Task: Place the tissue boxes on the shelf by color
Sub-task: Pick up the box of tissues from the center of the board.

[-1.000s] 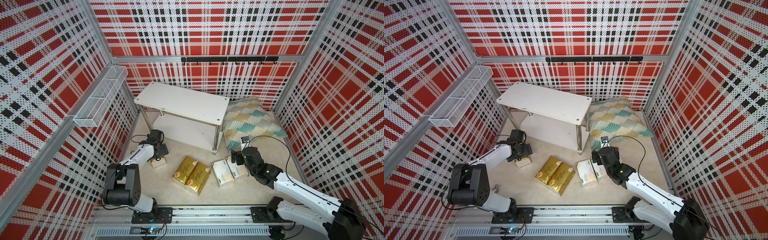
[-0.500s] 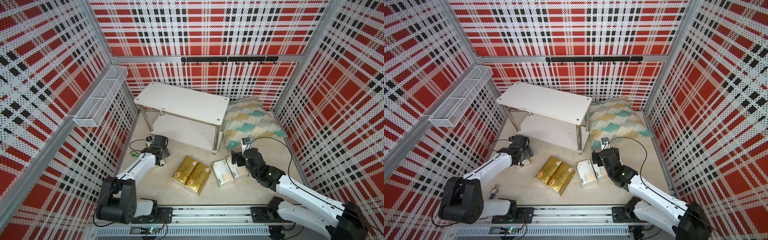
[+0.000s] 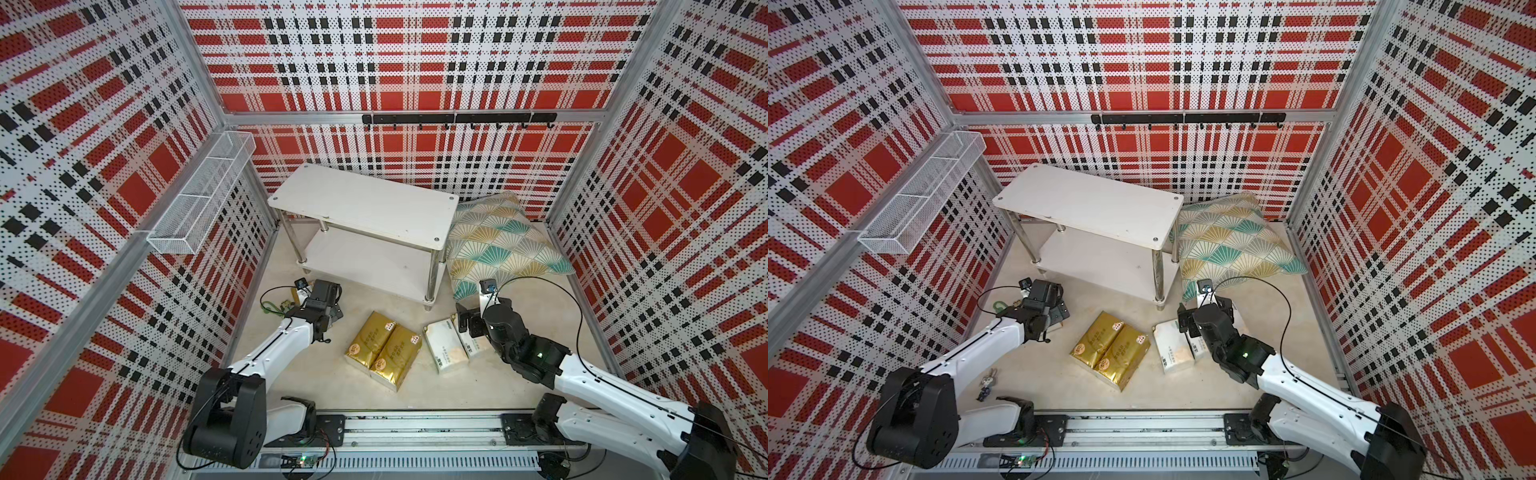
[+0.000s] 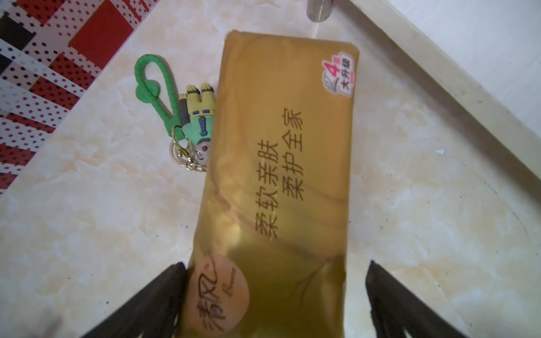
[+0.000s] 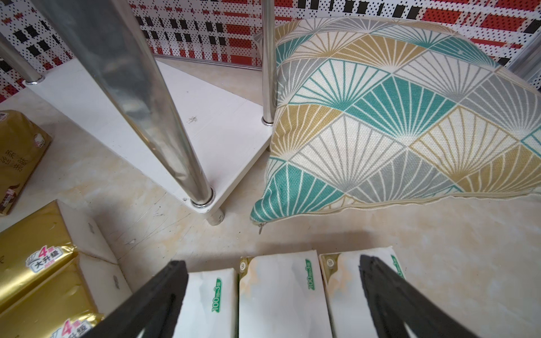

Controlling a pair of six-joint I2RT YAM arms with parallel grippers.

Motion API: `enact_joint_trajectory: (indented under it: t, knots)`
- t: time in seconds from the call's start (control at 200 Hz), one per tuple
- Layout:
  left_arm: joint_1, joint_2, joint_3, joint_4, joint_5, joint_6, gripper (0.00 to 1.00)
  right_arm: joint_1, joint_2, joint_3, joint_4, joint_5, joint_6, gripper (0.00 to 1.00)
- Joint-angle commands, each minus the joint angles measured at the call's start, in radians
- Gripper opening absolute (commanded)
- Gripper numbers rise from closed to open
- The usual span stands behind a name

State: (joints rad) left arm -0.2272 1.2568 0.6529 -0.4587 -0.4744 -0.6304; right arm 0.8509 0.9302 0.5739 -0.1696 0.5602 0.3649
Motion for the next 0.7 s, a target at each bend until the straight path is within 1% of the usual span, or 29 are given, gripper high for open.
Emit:
enact_joint_trajectory:
  t: [0.0,0.035,0.23,0.476,0.691]
  knots:
    - [-0.028,-0.004,-0.021,0.032,-0.052,-0.041,0.99,0.036,0.02,0.0,0.01,0.06,0.026,1.0]
    - [-0.051,-0.01,-0.028,0.037,-0.062,-0.052,0.99,0.045,0.023,0.002,0.011,0.067,0.03,1.0]
    - [-0.074,-0.055,-0.087,0.066,-0.089,-0.105,0.99,0.068,0.036,0.008,0.012,0.08,0.04,1.0]
    - [-0.136,-0.096,-0.131,0.069,-0.199,-0.177,0.99,0.089,0.051,0.004,0.022,0.09,0.048,1.0]
    - [-0.156,-0.086,-0.149,0.105,-0.221,-0.156,0.99,0.097,0.054,-0.002,0.034,0.092,0.051,1.0]
